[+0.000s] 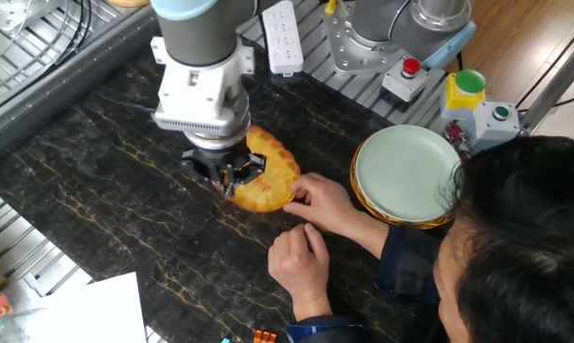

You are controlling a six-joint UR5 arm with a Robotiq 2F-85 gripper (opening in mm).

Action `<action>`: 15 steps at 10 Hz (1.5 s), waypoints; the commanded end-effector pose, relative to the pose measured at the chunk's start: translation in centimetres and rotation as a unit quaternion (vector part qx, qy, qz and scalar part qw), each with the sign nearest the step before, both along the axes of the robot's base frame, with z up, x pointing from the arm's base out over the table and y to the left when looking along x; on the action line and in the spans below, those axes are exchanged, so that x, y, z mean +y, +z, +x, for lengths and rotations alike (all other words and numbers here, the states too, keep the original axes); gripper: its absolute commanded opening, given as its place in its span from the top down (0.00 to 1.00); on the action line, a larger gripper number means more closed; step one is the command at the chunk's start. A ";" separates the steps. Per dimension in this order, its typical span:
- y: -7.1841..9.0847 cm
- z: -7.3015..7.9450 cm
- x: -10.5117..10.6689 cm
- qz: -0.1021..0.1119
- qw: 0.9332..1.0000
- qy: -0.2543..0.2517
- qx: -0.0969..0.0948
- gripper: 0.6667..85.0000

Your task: Use a clamp

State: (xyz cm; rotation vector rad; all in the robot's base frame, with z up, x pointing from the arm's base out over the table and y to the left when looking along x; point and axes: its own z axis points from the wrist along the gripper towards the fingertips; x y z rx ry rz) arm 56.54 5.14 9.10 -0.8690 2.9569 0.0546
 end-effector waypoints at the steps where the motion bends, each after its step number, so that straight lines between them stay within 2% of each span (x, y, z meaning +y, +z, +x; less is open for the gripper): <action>1: -0.3 1.9 -1.8 -0.002 0.998 0.067 0.010 1.00; 2: 0.8 1.2 -3.1 0.005 0.994 0.100 0.036 1.00; 3: 1.7 0.6 -4.0 0.015 0.991 0.124 0.052 1.00; 4: 2.1 -0.1 -5.1 0.017 0.987 0.145 0.066 1.00; 5: 2.1 -1.0 -5.4 0.028 0.985 0.153 0.082 0.99; 6: 1.3 -1.3 -5.8 0.032 0.982 0.166 0.081 0.99; 7: 0.7 -2.1 -6.1 0.033 0.979 0.178 0.090 0.99; 8: 0.1 -2.6 -5.8 0.040 0.979 0.178 0.086 0.99; 10: -1.0 -3.3 -5.8 0.037 0.980 0.180 0.081 0.99; 13: -1.1 -2.4 -6.0 0.022 0.980 0.186 0.072 0.99; 15: -1.4 -3.0 -5.7 0.025 0.980 0.183 0.074 0.99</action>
